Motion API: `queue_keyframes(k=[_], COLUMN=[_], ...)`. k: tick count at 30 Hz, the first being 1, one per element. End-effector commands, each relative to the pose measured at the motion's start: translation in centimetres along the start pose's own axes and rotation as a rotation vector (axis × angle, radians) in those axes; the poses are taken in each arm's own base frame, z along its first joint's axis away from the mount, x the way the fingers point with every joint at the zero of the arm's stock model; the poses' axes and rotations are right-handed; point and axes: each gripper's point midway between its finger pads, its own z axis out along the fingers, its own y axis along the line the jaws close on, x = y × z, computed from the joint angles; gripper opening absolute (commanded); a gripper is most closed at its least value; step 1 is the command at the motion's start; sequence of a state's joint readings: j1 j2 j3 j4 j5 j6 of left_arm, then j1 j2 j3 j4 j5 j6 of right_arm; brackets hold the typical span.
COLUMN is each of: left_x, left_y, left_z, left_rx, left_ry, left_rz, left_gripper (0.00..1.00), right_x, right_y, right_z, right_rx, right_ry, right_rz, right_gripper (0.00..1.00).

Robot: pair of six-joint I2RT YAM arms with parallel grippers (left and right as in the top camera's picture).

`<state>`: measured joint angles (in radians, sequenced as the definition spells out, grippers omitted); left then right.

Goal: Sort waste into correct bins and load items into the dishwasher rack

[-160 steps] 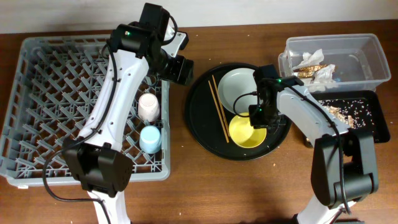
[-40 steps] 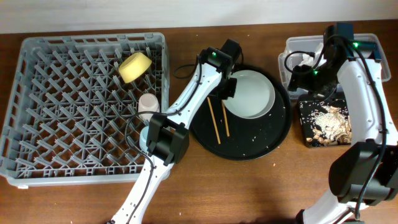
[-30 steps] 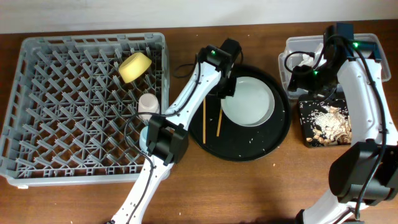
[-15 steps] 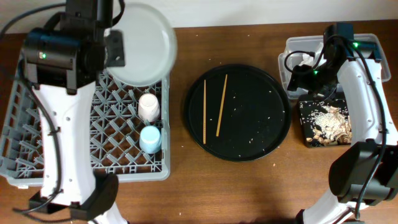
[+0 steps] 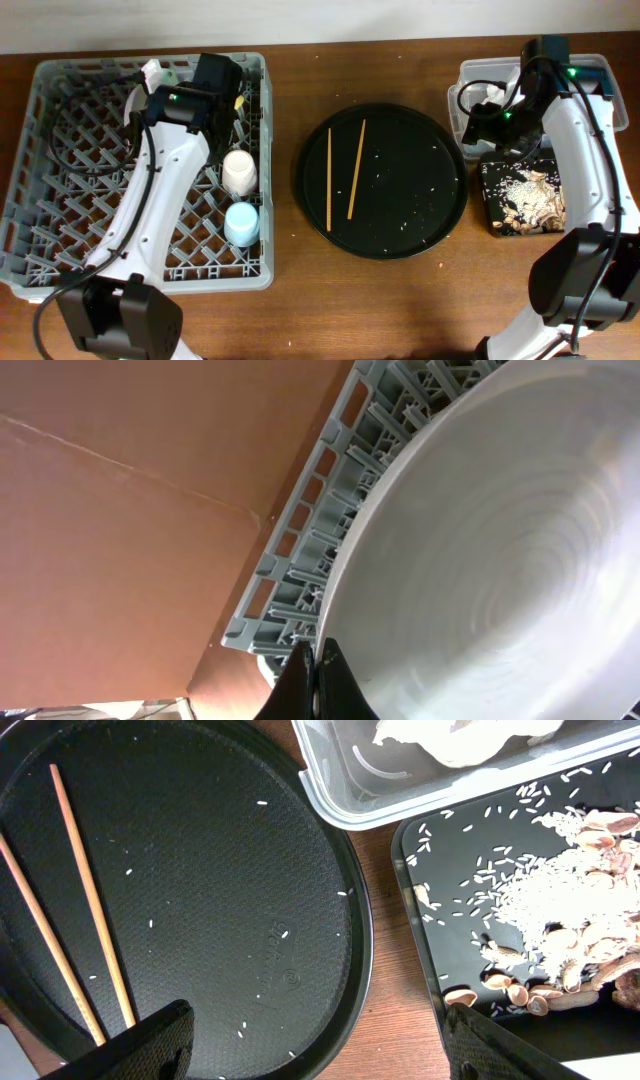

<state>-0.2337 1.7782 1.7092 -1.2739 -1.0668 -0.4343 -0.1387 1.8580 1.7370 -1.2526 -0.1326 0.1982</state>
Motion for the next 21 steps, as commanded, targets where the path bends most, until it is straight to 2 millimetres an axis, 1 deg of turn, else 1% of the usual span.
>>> queue_keyframes(k=[1,4,7,8,9,10,12,13,14,15,16,17,18,19,20,21], left_x=[0.9,2.5,2.7,3.0,3.1,3.1,3.1,3.1,2.8,1.9,1.1,0.2,-1.4,-2.1,-2.1,-1.7], left_y=[0.4,-1.3,-3.4,-3.9,-4.1,-4.1,-4.1,-4.1,-4.1,-4.1,-4.3,-4.4,-5.3,-6.4,-7.9,-9.1], left_z=[0.2,0.1,-1.3,-1.4,-1.4,-1.4,-1.4,-1.4,-1.5,-2.1,-2.9,-3.8,-5.9,-7.8,-9.7,-10.9], left_rx=[-0.038,-0.033,0.037,0.063,0.075,0.075,0.075,0.075,0.08,0.126,0.19,0.271,0.46,0.597,0.743,0.845], left_ry=[-0.005,-0.001,-0.02,-0.009,-0.002,-0.002,-0.002,-0.003,-0.01,-0.012,-0.01,-0.005,0.005,0.014,0.041,0.069], left_rz=[0.035,0.104,0.12,0.123,0.123,0.123,0.123,0.122,0.105,0.067,0.028,-0.01,-0.044,-0.06,-0.066,-0.059], left_gripper=[0.0,0.01,0.01,0.11,0.4,0.53,0.64,0.68,0.74,0.77,0.79,0.81,0.84,0.86,0.87,0.87], right_x=[-0.2,-0.2,-0.2,-0.2,-0.2,-0.2,-0.2,-0.2,-0.2,-0.2,-0.1,0.1,0.5,1.1,1.6,2.1], right_y=[0.1,0.1,0.1,0.1,0.1,0.1,0.1,0.1,0.1,0.1,0.7,2.1,4.6,7.6,10.0,12.6], right_z=[-0.3,-0.3,-0.3,-0.3,-0.3,-0.3,-0.3,-0.3,-0.3,-0.3,-0.3,-0.2,0.0,0.3,0.5,0.7], right_rx=[0.003,0.003,0.003,0.003,0.003,0.003,0.003,0.003,0.002,0.0,-0.02,-0.062,-0.082,-0.095,-0.078,-0.085], right_ry=[-0.011,-0.011,-0.011,-0.011,-0.011,-0.011,-0.011,-0.011,-0.011,-0.011,-0.007,-0.002,-0.009,-0.02,-0.041,-0.069], right_rz=[-0.011,-0.011,-0.012,-0.012,-0.012,-0.012,-0.011,-0.012,-0.012,-0.012,-0.019,-0.037,-0.099,-0.152,-0.167,-0.194], right_gripper=[0.81,0.81,0.81,0.81,0.81,0.81,0.81,0.81,0.81,0.81,0.81,0.81,0.81,0.81,0.81,0.8])
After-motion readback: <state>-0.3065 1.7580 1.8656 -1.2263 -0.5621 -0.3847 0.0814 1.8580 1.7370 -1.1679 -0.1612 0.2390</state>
